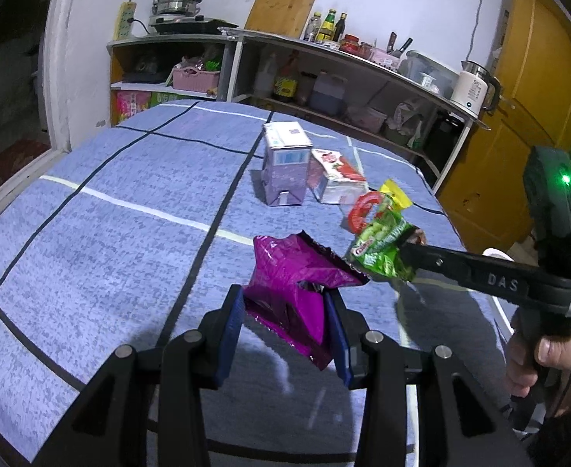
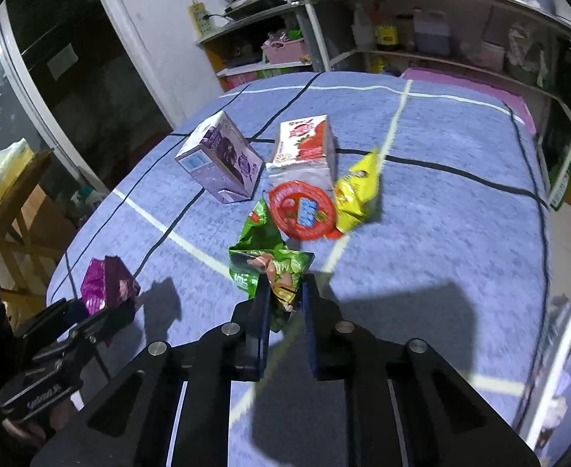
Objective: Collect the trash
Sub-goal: 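Carry the purple bag in the left gripper while the right gripper carries the green bag over the bin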
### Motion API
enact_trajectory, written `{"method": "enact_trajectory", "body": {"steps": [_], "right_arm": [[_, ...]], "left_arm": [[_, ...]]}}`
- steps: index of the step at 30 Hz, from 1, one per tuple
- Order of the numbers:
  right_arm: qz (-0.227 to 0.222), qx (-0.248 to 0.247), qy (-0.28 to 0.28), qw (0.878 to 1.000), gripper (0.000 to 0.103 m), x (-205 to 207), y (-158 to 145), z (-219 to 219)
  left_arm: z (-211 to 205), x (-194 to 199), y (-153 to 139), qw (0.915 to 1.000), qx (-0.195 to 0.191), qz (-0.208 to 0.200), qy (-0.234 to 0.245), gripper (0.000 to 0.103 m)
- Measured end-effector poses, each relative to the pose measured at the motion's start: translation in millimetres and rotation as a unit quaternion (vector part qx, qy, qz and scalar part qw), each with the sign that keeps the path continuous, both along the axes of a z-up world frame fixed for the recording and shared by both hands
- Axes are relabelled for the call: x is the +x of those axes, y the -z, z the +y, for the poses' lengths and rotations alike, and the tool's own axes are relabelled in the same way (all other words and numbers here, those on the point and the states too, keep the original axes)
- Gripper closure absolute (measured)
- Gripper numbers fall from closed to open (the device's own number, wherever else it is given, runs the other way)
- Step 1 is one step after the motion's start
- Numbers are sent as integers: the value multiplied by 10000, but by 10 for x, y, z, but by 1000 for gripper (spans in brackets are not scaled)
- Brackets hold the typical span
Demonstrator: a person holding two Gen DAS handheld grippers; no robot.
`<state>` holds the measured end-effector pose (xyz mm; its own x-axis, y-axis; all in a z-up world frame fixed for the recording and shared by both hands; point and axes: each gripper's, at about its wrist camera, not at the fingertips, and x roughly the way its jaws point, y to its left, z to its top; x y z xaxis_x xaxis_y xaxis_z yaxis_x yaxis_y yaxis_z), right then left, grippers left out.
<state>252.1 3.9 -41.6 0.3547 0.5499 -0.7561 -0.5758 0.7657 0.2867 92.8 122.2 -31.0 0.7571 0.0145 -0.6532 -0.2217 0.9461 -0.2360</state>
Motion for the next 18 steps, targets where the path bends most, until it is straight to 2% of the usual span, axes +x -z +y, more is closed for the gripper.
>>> {"method": "enact_trajectory", "body": {"steps": [18], "right_arm": [[-158,487,530,9973,88,-592,-317,-874]], "left_arm": [[-633,-119,-285,9982,151,-169,550,60]]}}
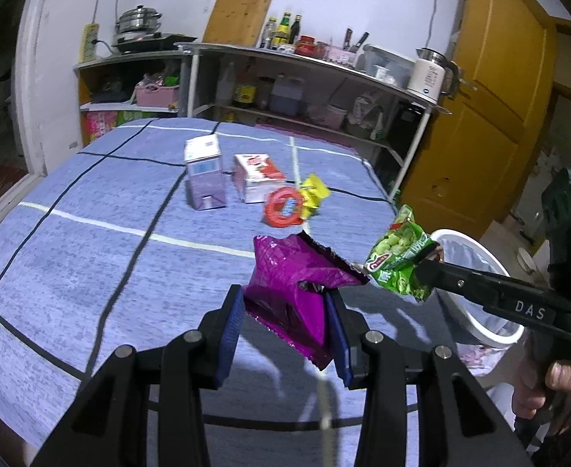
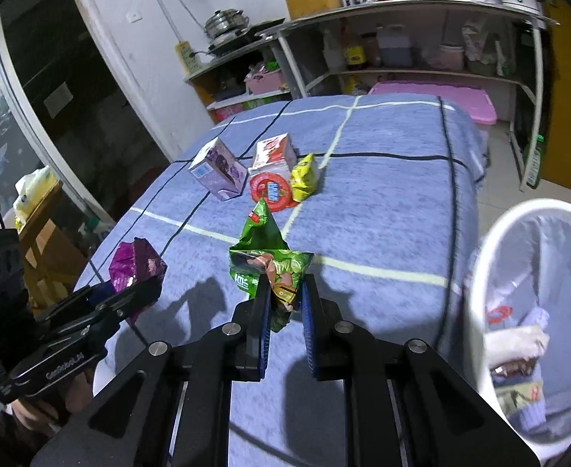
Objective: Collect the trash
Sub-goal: 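Carry the purple bag in the left gripper while the right gripper carries the green bag over the bin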
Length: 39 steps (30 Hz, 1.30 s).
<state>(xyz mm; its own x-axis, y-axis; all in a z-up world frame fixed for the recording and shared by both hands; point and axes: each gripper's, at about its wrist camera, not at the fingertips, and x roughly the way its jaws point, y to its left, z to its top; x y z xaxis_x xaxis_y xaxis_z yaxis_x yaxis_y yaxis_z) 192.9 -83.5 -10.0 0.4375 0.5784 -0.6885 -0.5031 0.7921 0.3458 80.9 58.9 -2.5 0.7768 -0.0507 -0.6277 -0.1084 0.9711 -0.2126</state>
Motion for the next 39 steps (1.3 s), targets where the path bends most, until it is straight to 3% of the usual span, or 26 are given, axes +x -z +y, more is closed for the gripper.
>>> {"method": "enact_trajectory", "body": {"steps": [18,39], "right_arm": [[-250,122,731,9969,88,-352,-176,-795],[-239,132,1497,9884,88,-380,-146,-1593]], "left_arm": [[-655,61,-151,9972,81,-84,733,60],[-1347,361,-193,9883,152,-64,1516,60]]}}
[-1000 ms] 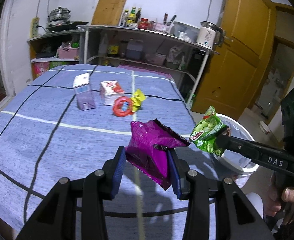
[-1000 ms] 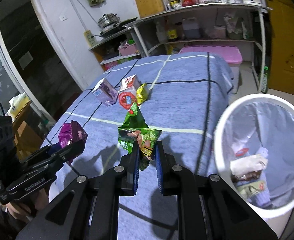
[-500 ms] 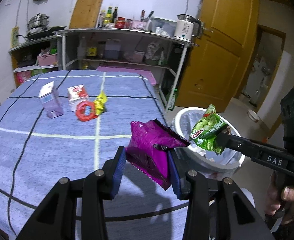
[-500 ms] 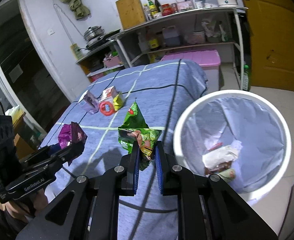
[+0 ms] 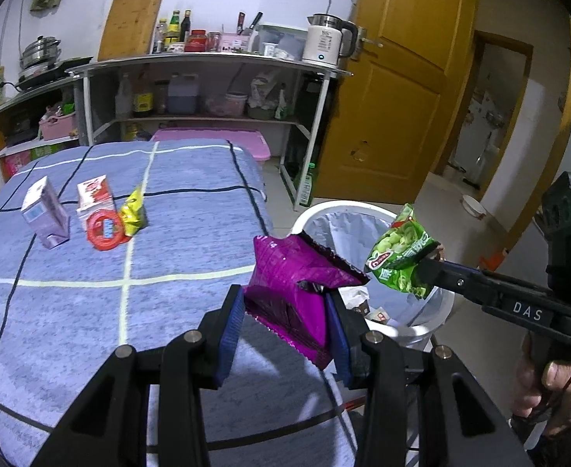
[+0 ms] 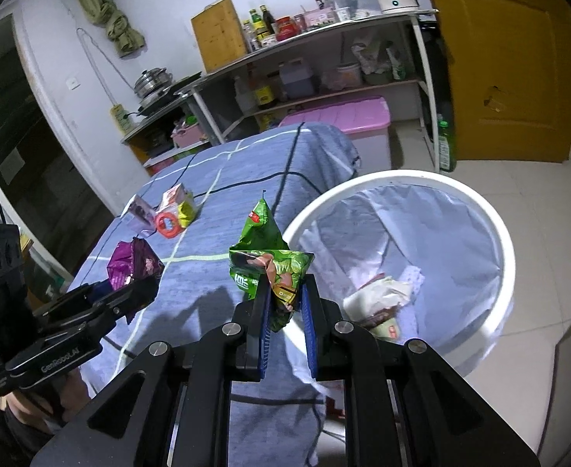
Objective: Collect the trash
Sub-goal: 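Carry the purple bag in the left gripper while the right gripper carries the green bag over the bin, then open the left gripper over the bin while the right gripper opens, dropping both bags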
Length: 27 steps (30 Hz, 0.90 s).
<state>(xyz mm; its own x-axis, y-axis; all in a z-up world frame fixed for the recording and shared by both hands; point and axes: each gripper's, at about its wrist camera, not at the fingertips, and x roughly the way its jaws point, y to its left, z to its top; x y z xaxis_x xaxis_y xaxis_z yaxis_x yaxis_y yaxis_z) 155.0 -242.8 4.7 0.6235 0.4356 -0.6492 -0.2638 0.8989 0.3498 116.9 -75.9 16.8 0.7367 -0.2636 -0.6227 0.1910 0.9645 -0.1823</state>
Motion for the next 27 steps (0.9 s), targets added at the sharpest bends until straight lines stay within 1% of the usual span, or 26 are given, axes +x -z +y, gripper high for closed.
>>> {"method": "enact_trajectory", "body": {"steps": [11,27], "right_arm": [[72,-42,166,9998,88,24,49,-158],[314,-222,439,9983,88,141,221,-421]], "left_arm": [[-214,149,10,9997,-33,31,235,60],[-583,410,154,9971,11,247,725,60]]}}
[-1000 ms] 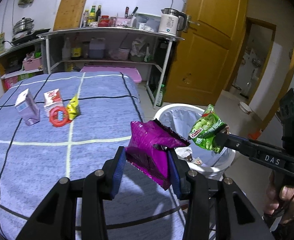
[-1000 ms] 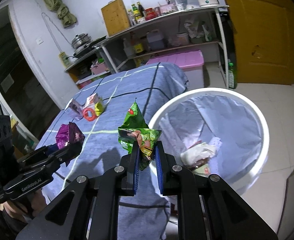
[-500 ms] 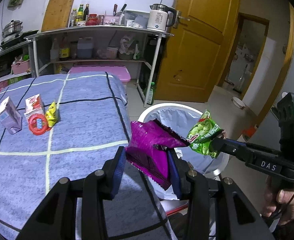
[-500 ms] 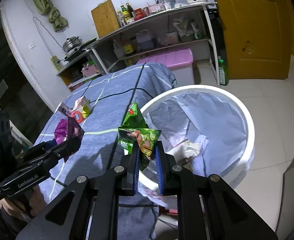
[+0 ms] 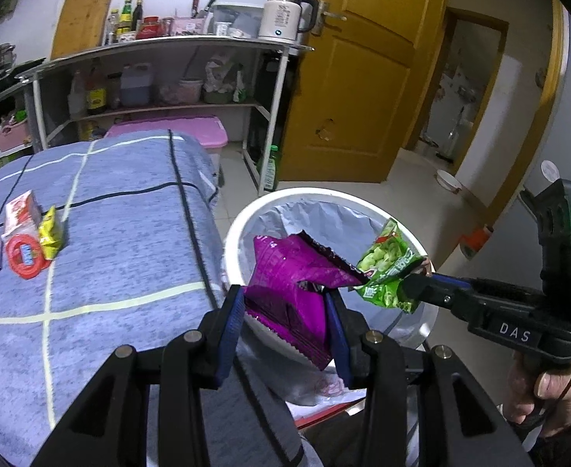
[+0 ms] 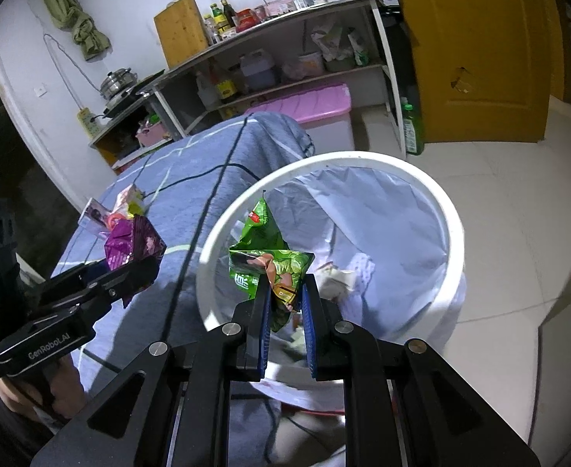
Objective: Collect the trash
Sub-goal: 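Open the left gripper over the bin while the right gripper opens, dropping both bags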
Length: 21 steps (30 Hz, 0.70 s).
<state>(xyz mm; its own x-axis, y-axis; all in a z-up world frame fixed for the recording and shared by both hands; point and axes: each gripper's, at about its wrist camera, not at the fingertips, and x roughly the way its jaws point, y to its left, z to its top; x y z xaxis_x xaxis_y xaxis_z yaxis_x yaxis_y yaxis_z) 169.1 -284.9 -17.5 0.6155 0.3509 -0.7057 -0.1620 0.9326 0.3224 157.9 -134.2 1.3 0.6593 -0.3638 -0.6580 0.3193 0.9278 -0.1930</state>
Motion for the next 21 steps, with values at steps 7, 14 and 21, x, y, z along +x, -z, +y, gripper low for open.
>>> {"method": "enact_trajectory", "body": {"steps": [7,14,21], "right_arm": [[195,-69,26,9998,87,59,99,-83],[347,-198,-50,9992,83,91,180,-62],[361,-211,-23,9991,69,77,200,-77]], "left_arm": [[-144,109,102,9996,59,174,194,59],[-195,149,141,9992,58,271,291,53],[-199,148,153,9991,51,307,299,49]]}}
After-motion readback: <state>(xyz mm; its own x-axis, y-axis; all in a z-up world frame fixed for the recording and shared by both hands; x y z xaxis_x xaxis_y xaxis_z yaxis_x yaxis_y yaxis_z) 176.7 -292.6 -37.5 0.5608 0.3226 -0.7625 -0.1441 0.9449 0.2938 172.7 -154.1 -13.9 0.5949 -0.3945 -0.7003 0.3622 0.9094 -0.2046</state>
